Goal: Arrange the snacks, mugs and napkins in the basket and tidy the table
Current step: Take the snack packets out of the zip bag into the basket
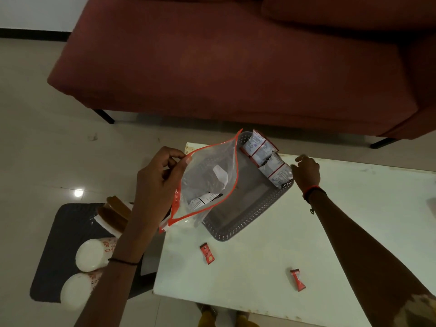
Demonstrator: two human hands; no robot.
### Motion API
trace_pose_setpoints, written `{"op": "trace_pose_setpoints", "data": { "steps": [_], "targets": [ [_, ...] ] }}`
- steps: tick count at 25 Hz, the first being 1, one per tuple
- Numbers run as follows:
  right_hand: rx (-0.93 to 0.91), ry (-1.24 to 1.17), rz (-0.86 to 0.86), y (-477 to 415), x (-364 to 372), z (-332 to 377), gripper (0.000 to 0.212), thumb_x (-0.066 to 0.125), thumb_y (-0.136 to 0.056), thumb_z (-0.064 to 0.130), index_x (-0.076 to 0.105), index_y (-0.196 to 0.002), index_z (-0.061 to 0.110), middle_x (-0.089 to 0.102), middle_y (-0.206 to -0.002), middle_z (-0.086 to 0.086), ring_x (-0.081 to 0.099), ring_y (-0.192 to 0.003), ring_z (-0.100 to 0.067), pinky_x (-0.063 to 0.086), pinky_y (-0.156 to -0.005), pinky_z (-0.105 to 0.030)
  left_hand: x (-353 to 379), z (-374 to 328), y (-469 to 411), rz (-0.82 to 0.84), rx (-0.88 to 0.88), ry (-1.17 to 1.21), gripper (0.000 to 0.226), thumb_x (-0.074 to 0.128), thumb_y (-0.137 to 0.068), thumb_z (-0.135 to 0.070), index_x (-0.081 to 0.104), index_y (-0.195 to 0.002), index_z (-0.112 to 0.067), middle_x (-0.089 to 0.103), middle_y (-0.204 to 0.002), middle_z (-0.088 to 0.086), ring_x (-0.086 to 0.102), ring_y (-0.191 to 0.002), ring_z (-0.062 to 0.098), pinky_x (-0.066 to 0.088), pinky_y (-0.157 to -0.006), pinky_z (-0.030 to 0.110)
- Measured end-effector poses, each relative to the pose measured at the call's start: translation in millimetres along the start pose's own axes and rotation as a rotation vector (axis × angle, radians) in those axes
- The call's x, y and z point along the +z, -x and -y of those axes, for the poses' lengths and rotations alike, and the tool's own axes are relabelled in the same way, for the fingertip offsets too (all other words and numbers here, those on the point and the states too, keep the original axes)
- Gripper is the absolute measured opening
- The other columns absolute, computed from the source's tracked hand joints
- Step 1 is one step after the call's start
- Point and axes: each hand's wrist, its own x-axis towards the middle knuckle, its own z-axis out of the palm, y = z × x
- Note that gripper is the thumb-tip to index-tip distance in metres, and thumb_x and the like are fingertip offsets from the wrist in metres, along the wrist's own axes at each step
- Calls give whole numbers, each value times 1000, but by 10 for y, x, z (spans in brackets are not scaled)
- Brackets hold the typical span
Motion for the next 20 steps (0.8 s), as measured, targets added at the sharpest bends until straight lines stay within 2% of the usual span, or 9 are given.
{"op": "trace_pose_setpoints", "data": {
  "steps": [4, 5, 7, 9, 11, 13, 15, 18, 20],
  "targets": [
    [-185, -403, -51, 369, -715, 791, 17, 65, -89, 19, 66, -95, 4, 70, -96, -13, 67, -90, -21, 47, -75, -24, 47, -113, 109, 29, 52, 23, 18, 57, -88, -22, 60, -93, -5, 58, -69, -7, 53, -56, 0, 42, -60, -4],
    [-322, -484, 49, 544, -950, 980, 11, 68, -86, 24, 67, -85, 13, 72, -84, -4, 68, -77, -11, 50, -69, -20, 58, -142, 143, 39, 66, 29, 20, 55, -88, -25, 60, -92, -5, 55, -65, -11, 52, -53, 0, 41, -60, -5],
    [-621, -561, 471, 974, -1353, 1269, 6, 71, -81, 28, 70, -76, 27, 75, -74, 5, 69, -64, 2, 53, -63, -12, 80, -200, 216, 70, 77, 41, 25, 51, -87, -31, 60, -91, -8, 54, -63, -15, 53, -53, 0, 41, -61, -5],
    [-785, -318, 836, 1302, -1369, 1440, 9, 67, -84, 26, 75, -87, 26, 78, -88, 3, 74, -77, -5, 58, -71, -18, 116, -232, 300, 93, 89, 23, 20, 53, -89, -27, 61, -93, -9, 63, -66, -1, 56, -57, 2, 43, -63, -2],
    [-908, 187, 901, 1533, -1005, 1564, 21, 57, -92, 13, 70, -109, 11, 72, -112, -8, 69, -99, -19, 54, -89, -29, 150, -273, 384, 112, 112, -13, 16, 56, -89, -19, 62, -96, -7, 68, -74, 11, 60, -63, 10, 43, -62, 0],
    [-917, 508, 844, 1726, -574, 1579, 28, 49, -95, 4, 59, -121, -1, 62, -125, -16, 61, -106, -26, 51, -87, -29, 178, -339, 464, 145, 143, -18, 16, 57, -88, -18, 63, -98, -6, 70, -81, 11, 61, -70, 12, 41, -62, 0],
    [-918, 634, 813, 1848, -288, 1478, 29, 46, -97, 7, 56, -123, -3, 60, -126, -18, 58, -109, -28, 47, -89, -27, 222, -409, 538, 145, 189, -18, 14, 58, -88, -15, 63, -97, -5, 69, -83, 11, 57, -70, 10, 38, -65, 2],
    [-820, 758, 783, 1879, -57, 1200, 37, 40, -101, 15, 50, -133, 0, 50, -140, -18, 46, -131, -35, 38, -108, -43, 278, -544, 668, 143, 201, 0, 16, 59, -88, -14, 63, -97, -2, 69, -86, 15, 58, -73, 13, 41, -65, 9],
    [-710, 658, 758, 1885, 36, 1032, 37, 41, -100, 14, 50, -133, 1, 49, -141, -20, 45, -131, -39, 38, -108, -50, 298, -595, 730, 129, 197, 8, 19, 60, -87, -13, 63, -100, 0, 69, -92, 18, 64, -81, 21, 49, -70, 17]
  ]
}}
